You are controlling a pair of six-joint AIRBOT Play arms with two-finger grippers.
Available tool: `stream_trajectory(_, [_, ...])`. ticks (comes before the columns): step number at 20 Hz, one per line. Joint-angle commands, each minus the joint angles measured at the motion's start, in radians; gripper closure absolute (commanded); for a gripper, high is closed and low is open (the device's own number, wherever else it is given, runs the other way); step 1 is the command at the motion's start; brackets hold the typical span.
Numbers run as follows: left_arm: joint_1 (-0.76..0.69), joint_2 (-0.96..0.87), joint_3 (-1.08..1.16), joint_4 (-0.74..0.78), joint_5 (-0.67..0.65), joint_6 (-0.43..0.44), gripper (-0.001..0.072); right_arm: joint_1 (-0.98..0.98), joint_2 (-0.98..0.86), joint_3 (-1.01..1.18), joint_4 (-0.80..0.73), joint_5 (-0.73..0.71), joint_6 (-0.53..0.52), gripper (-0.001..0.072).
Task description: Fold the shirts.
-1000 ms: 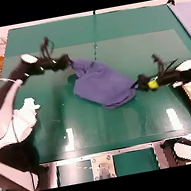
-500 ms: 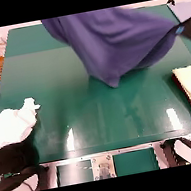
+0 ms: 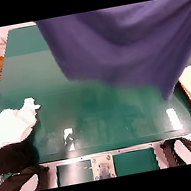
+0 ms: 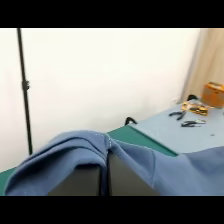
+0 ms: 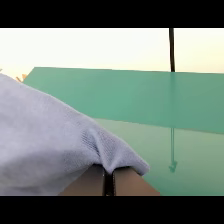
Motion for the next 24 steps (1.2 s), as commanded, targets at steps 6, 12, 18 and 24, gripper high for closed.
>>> stream_trajectory(6, [-0.006,-0.356,0.014,0.069,-0.279,-0.075,0.0678,0.062,-0.04,-0.482,0.006,-0.152,-0.025,0.0695])
stream_trajectory(12, [-0.076,-0.693,0.014,0.053,-0.304,-0.079,0.0677,0.217,-0.335,-0.728,0.013,-0.405,-0.031,0.0695])
stream_trajectory(18, [-0.123,-0.882,0.013,0.054,-0.33,-0.083,0.0677,0.214,-0.48,-0.686,-0.009,-0.463,-0.029,0.0566])
stream_trajectory(24, [-0.123,-0.888,0.0,0.127,-0.385,-0.083,0.0678,-0.044,-0.341,-0.629,-0.129,-0.113,0.111,0.0421])
